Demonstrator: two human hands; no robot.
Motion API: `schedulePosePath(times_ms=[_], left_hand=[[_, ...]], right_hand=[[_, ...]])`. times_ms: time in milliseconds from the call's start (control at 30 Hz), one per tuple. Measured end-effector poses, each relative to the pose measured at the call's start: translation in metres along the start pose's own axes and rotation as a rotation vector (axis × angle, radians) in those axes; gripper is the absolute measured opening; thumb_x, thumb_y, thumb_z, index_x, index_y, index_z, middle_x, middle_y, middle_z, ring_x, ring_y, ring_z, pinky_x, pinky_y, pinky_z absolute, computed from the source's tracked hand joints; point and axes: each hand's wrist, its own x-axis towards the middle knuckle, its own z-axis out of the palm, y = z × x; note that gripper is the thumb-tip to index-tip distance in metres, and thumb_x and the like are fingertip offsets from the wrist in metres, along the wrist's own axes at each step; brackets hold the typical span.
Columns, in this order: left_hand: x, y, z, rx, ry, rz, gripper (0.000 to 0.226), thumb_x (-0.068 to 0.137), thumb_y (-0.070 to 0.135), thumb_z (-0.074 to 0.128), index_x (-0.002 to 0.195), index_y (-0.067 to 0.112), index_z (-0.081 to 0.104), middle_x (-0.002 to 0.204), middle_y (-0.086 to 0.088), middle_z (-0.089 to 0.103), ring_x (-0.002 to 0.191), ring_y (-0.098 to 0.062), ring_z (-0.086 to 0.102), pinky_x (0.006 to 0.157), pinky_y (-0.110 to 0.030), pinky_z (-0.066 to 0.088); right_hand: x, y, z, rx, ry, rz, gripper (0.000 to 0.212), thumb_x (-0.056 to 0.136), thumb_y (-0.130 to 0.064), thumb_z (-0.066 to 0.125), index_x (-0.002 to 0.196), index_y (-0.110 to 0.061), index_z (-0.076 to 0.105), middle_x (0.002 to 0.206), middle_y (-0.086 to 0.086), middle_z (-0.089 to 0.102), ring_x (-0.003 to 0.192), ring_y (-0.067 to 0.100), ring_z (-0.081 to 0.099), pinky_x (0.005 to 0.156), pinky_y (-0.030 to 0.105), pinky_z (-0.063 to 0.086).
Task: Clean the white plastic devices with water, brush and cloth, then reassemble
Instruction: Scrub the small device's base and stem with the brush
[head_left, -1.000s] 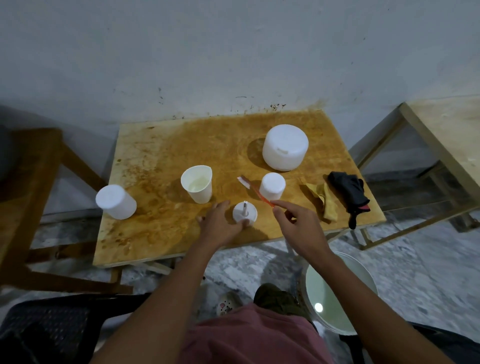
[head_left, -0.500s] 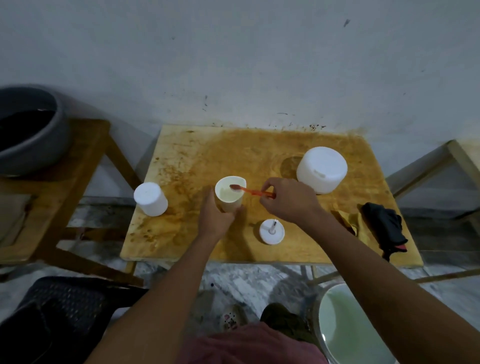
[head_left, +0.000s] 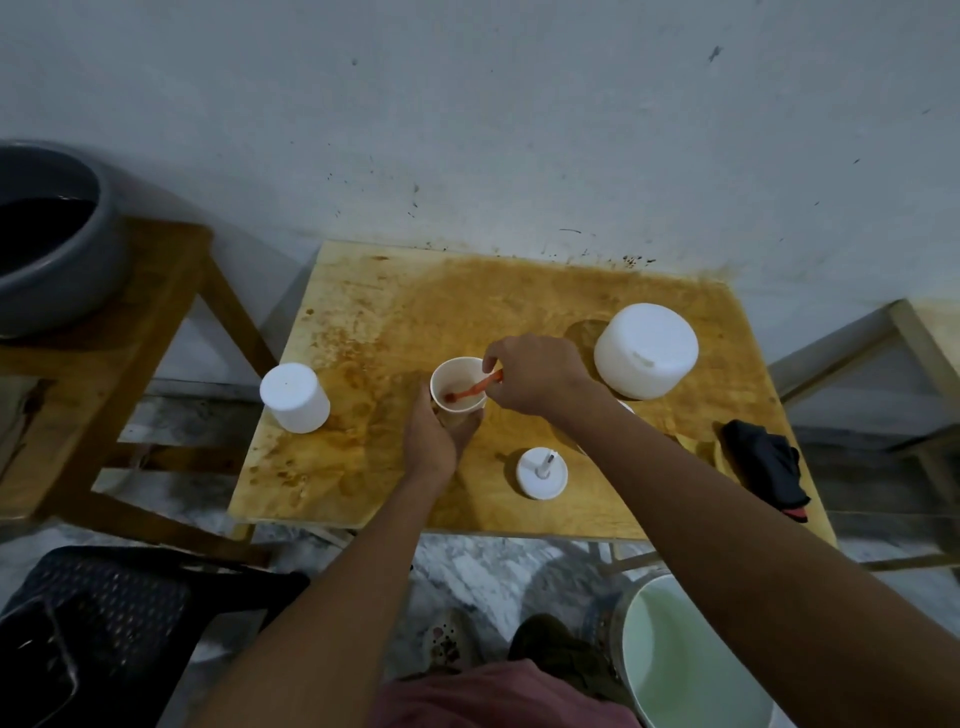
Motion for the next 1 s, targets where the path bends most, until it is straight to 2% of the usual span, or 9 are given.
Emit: schedulePosePath(times_ms=[200,300,400,567,633,700,833,933,1000], left_hand=[[0.000,0.002,-0.002,0.037,-0.003,-0.003,0.062,0.072,0.031,0.088,0.124,0.026,0.054,0.113,0.010,0.064,0.102,-0.006,0.061,0.085,-0.032,0.054],[-0.001,0.004,-0.002,0.049,-0.009,-0.005,0.064,0.074,0.030,0.087,0.128,0.024,0.053,0.115,0.011,0.062,0.105,-0.008,0.060,0.083,-0.025,0.049],[-0.003,0.006,-0.001,0.075,0.000,-0.011,0.066,0.074,0.030,0.086,0.130,0.022,0.052,0.115,0.010,0.060,0.103,-0.008,0.057,0.081,-0.024,0.046],[-0.008,0.001,0.001,0.119,0.050,-0.041,0.080,0.074,0.035,0.085,0.141,0.021,0.044,0.134,0.003,0.055,0.121,-0.016,0.054,0.096,-0.037,0.051],[-0.020,-0.001,0.003,0.164,0.072,-0.092,0.088,0.078,0.040,0.081,0.149,0.017,0.034,0.146,-0.002,0.045,0.130,-0.021,0.048,0.101,-0.037,0.048],[-0.038,-0.005,0.006,0.253,0.097,-0.106,0.085,0.081,0.044,0.076,0.148,0.013,0.034,0.145,-0.007,0.043,0.131,-0.025,0.046,0.100,-0.039,0.046],[-0.067,-0.017,0.014,0.514,0.009,0.097,0.070,0.082,0.055,0.066,0.135,0.013,0.050,0.129,-0.006,0.053,0.121,-0.027,0.051,0.094,-0.040,0.045],[-0.063,-0.029,0.023,0.739,-0.182,0.315,0.081,0.076,0.072,0.053,0.138,0.019,0.050,0.133,0.002,0.054,0.126,-0.020,0.048,0.103,-0.044,0.035],[-0.056,-0.034,0.028,0.846,-0.281,0.389,0.091,0.070,0.083,0.047,0.140,0.025,0.048,0.132,0.008,0.052,0.126,-0.016,0.046,0.100,-0.041,0.031]], right_hand=[[-0.019,0.009,0.005,0.171,0.123,0.066,0.041,0.092,-0.046,0.051,0.130,-0.030,0.056,0.109,-0.006,0.069,0.099,0.018,0.063,0.076,0.033,0.052],[-0.030,0.014,0.014,0.284,0.174,0.093,0.045,0.093,-0.051,0.050,0.134,-0.032,0.052,0.116,-0.008,0.067,0.103,0.017,0.063,0.079,0.034,0.053],[-0.041,0.021,0.020,0.379,0.259,0.111,0.045,0.094,-0.053,0.047,0.135,-0.034,0.052,0.121,-0.010,0.064,0.103,0.011,0.062,0.079,0.035,0.054],[-0.078,0.035,0.034,0.624,0.434,0.233,0.029,0.099,-0.035,0.047,0.123,-0.027,0.062,0.105,-0.012,0.063,0.085,0.001,0.059,0.067,0.021,0.048],[-0.099,0.040,0.052,0.746,0.432,0.298,0.024,0.100,-0.028,0.048,0.115,-0.024,0.065,0.099,-0.012,0.065,0.084,0.000,0.059,0.068,0.021,0.048],[-0.118,0.044,0.074,0.800,0.386,0.359,0.021,0.100,-0.024,0.048,0.110,-0.023,0.066,0.098,-0.010,0.066,0.085,0.002,0.060,0.071,0.025,0.049],[-0.130,0.059,0.110,0.812,0.303,0.445,0.020,0.096,-0.021,0.051,0.109,-0.026,0.067,0.097,-0.009,0.066,0.086,0.009,0.063,0.074,0.033,0.052],[-0.120,0.072,0.127,0.761,0.250,0.379,0.027,0.095,-0.024,0.054,0.119,-0.024,0.064,0.106,-0.006,0.066,0.089,0.009,0.061,0.082,0.037,0.054],[-0.113,0.077,0.136,0.745,0.187,0.340,0.032,0.095,-0.026,0.053,0.126,-0.021,0.061,0.115,-0.002,0.064,0.099,0.012,0.060,0.088,0.038,0.052]])
